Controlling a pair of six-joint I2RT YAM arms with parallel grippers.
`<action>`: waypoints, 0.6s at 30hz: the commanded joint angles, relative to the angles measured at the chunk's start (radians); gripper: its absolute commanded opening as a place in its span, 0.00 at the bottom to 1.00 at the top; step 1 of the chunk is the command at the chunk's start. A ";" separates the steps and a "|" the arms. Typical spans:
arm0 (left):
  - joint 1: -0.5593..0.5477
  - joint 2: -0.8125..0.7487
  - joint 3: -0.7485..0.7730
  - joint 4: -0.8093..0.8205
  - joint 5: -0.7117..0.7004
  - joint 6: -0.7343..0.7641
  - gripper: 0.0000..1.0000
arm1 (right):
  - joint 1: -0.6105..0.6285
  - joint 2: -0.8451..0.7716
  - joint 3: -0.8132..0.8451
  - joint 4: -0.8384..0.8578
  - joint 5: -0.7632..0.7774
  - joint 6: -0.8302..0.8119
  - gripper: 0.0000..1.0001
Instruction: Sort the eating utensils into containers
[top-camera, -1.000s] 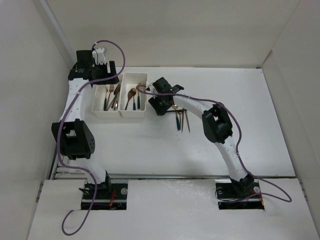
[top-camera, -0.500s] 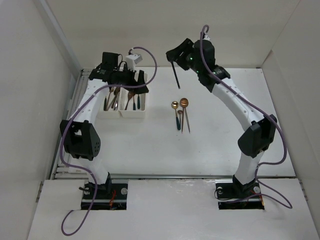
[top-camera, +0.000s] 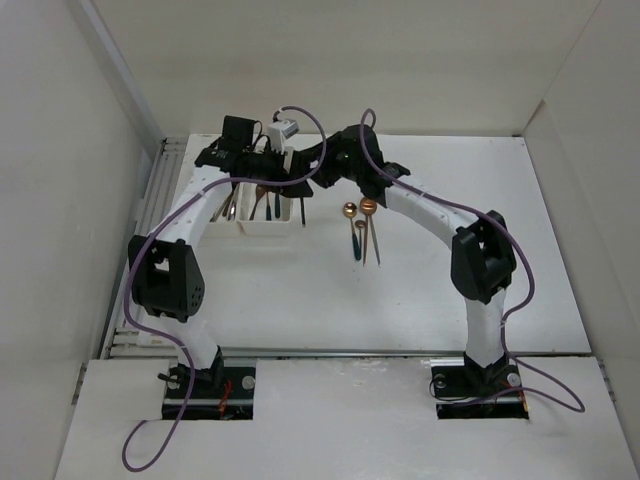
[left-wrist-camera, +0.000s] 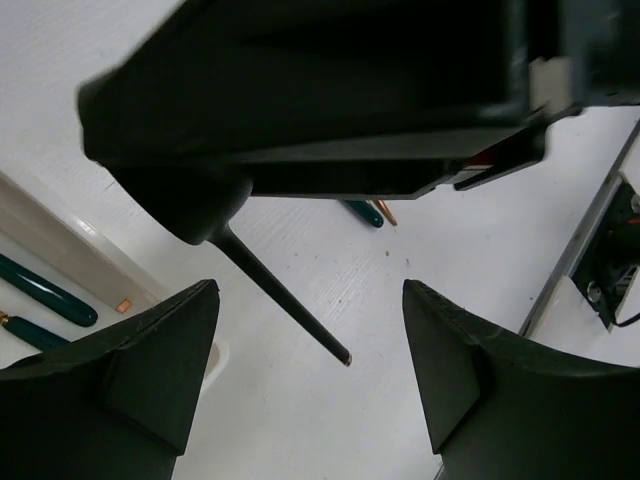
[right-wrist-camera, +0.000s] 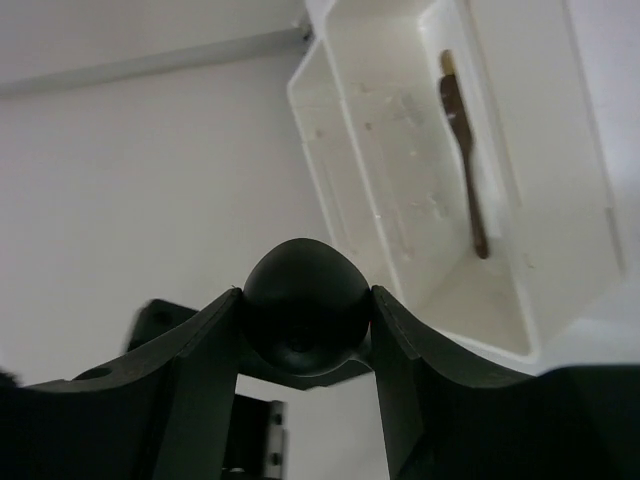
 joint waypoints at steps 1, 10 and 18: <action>-0.013 -0.036 -0.025 0.042 -0.080 -0.022 0.71 | 0.001 -0.039 0.007 0.148 -0.040 0.123 0.00; -0.035 -0.027 -0.055 0.042 -0.146 -0.022 0.29 | 0.001 -0.010 -0.013 0.222 -0.095 0.198 0.00; -0.024 -0.027 -0.011 0.033 -0.264 -0.054 0.00 | -0.023 0.033 0.088 0.240 -0.179 -0.044 0.35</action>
